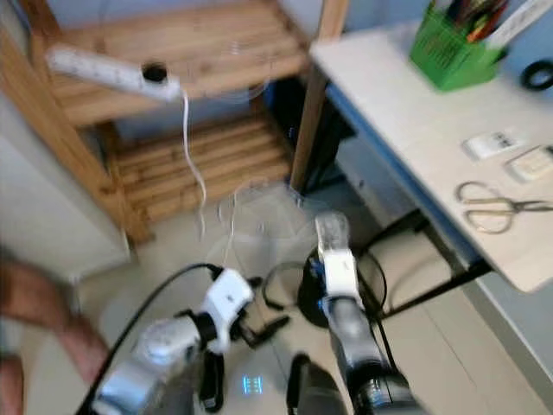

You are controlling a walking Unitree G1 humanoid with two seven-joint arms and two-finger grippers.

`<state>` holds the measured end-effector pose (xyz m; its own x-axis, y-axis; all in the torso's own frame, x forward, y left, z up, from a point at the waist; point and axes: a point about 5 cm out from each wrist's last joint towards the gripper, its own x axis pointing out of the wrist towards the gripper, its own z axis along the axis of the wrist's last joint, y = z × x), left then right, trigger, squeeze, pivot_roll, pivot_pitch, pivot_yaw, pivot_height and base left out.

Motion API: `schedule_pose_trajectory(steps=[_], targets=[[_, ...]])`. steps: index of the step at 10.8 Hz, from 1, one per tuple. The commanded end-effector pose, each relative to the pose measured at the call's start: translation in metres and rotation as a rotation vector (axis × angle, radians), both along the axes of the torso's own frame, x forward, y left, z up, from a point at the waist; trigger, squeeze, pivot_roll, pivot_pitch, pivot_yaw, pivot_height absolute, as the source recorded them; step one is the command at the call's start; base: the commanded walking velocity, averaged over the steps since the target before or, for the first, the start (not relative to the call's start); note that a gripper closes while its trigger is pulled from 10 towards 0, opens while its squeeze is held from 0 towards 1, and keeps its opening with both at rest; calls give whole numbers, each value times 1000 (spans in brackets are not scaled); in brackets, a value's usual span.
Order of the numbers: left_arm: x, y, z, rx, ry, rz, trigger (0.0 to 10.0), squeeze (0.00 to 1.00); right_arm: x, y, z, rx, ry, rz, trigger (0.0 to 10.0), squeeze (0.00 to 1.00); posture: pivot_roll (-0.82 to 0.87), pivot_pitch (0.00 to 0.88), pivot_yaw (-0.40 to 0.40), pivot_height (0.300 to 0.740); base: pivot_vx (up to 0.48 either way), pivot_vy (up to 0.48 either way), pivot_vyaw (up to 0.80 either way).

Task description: Clean up the room

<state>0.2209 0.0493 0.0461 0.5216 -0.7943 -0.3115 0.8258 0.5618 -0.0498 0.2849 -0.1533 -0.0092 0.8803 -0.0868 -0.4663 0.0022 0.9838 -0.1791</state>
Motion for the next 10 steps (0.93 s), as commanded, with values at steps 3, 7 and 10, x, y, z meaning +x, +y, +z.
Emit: schedule_pose_trajectory(steps=[3,7,10], targets=[[-25,-6,3,-16,1,-9,10000,0,20,4,14,22,-22,-25,10000,0,233,393,-65,736,0,0,-256],[-24,-9,11,-11,-51,27,10000,0,21,12,15,14,-40,16,10000,0,210,356,-67,736,0,0,-311],[-16,-14,17,-47,-55,33,10000,0,14,0,9,-15,-14,-40,10000,0,189,344,-49,736,0,0,0]])
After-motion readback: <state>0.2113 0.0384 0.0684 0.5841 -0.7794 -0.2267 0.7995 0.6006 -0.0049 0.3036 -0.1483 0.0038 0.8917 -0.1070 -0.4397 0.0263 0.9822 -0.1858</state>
